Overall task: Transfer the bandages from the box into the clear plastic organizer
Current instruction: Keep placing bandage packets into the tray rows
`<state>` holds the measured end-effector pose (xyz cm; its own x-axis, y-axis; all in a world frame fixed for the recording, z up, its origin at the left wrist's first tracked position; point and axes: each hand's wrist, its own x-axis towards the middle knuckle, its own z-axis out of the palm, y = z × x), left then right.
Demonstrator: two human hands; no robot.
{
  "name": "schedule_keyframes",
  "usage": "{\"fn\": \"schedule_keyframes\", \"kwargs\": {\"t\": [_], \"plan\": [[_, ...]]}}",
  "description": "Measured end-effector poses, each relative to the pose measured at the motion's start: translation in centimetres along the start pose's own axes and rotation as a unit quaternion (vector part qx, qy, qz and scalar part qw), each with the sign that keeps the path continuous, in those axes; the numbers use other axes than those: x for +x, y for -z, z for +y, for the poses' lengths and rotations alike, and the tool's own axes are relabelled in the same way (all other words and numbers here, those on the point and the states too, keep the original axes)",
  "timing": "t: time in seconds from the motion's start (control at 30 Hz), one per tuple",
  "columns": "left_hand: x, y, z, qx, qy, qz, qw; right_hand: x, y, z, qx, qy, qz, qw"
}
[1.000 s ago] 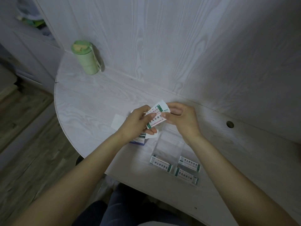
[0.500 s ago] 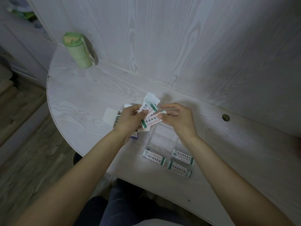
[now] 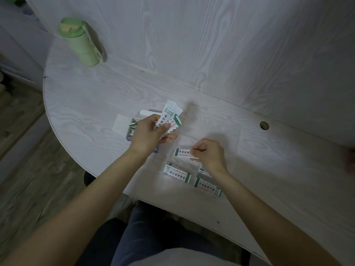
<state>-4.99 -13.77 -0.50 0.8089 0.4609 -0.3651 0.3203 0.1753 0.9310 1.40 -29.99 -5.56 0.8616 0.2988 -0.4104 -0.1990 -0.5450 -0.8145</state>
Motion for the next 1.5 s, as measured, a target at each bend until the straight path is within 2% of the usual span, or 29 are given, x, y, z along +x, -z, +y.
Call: {"fn": "schedule_keyframes", "kwargs": {"t": [0.13, 0.27, 0.4, 0.47, 0.63, 0.87, 0.9, 0.93, 0.97, 1.0, 1.03, 1.07, 1.13, 1.33, 1.5], "plan": [[-0.2, -0.3, -0.2, 0.008, -0.002, -0.001, 1.0, 0.3, -1.5, 1.0, -0.156, 0.068, -0.001, 0.985], [-0.2, -0.2, -0.6, 0.018, -0.005, -0.002, 1.0, -0.1, -3.3, 2.1, -0.249, 0.11, -0.03, 0.962], [0.0, 0.3, -0.6, 0.024, -0.02, -0.007, 1.0, -0.1, -3.5, 2.0, -0.435, 0.17, -0.013, 0.884], [0.0, 0.5, -0.6, 0.019, -0.026, -0.008, 0.999, 0.0, -3.5, 2.0, -0.488, 0.197, -0.013, 0.85], [-0.1, 0.4, -0.6, 0.028, -0.031, -0.016, 0.999, 0.5, -3.7, 1.9, -0.571, 0.218, -0.07, 0.789], [-0.3, 0.3, -0.7, 0.013, -0.019, -0.03, 0.999, 1.4, -3.5, 2.0, -0.58, 0.263, -0.136, 0.759], [-0.3, 0.3, -0.8, 0.011, -0.018, -0.03, 0.999, 1.3, -3.2, 1.9, -0.557, 0.267, -0.141, 0.773], [-0.3, 0.3, -0.8, 0.009, -0.018, -0.03, 0.999, 1.2, -2.7, 1.5, -0.502, 0.261, -0.133, 0.814], [-0.3, 0.4, -0.8, 0.009, -0.016, -0.03, 0.999, 0.9, -2.2, 0.9, -0.407, 0.236, -0.118, 0.875], [-0.4, 0.4, -0.9, 0.009, -0.013, -0.029, 0.999, 0.5, -1.6, 0.1, -0.275, 0.201, -0.104, 0.935], [-0.4, 0.4, -1.0, 0.006, -0.01, -0.027, 1.0, 0.2, -0.9, -0.9, -0.127, 0.164, -0.102, 0.973], [-0.4, 0.4, -1.0, 0.005, -0.007, -0.027, 1.0, -0.1, -0.3, -2.0, 0.0, 0.127, -0.113, 0.985], [-0.6, 0.0, -1.0, 0.009, -0.002, -0.039, 0.999, -0.3, 0.7, -3.4, 0.128, 0.077, -0.122, 0.981], [-0.6, -0.5, -0.2, 0.069, 0.006, -0.133, 0.989, 0.2, 1.1, -4.1, 0.13, 0.059, -0.078, 0.987], [-0.3, -0.4, -0.1, 0.146, -0.009, -0.064, 0.987, -0.1, 1.3, -3.5, 0.131, 0.087, -0.056, 0.986]]}}
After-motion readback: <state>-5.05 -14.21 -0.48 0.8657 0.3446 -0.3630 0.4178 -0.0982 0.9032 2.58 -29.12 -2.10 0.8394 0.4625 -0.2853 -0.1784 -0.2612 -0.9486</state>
